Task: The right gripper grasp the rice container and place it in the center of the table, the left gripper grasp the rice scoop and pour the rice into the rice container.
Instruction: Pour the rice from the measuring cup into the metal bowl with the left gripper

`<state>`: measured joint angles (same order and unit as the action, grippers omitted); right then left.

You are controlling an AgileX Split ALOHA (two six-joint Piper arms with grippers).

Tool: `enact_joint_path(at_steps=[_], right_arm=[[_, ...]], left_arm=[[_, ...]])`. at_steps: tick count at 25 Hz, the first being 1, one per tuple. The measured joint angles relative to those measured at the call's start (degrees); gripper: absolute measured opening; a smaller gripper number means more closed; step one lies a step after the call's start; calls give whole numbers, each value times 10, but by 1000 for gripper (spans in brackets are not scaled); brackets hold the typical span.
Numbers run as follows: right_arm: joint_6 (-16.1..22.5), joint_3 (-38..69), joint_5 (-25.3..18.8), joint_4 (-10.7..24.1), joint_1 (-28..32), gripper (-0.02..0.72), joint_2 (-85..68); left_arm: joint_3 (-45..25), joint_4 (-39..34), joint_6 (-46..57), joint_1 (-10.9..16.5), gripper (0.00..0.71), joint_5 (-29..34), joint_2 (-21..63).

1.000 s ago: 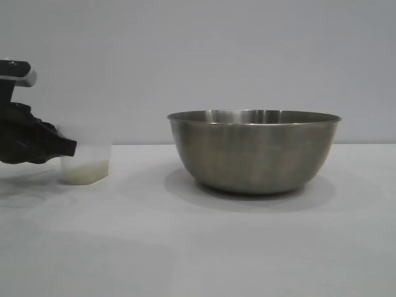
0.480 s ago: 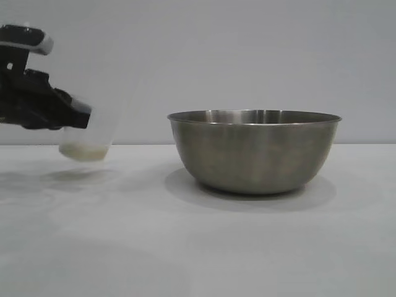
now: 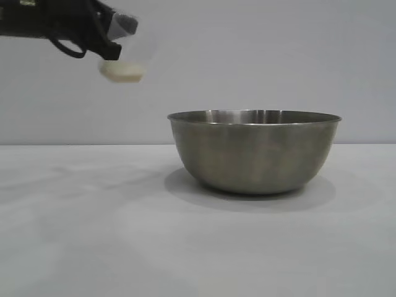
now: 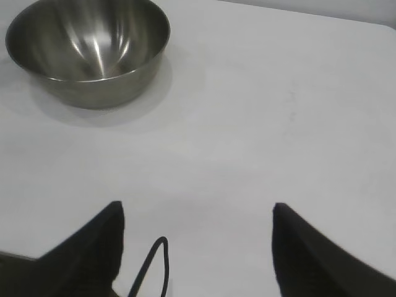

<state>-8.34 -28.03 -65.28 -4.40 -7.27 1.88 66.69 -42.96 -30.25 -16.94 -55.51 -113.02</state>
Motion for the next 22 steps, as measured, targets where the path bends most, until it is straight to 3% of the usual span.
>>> enact_joint_path(at_steps=[11,16,22], right_arm=[[0,0,0,0,0,436,0],[0,0,0,0,0,436,0],[0,0,0,0,0,436,0]], left_arm=[[49,-125,-349,-107,0,183,-27],[55,-155,-518,-128,0,214,-55],[64,-166,-598,-135,0,225,-65]])
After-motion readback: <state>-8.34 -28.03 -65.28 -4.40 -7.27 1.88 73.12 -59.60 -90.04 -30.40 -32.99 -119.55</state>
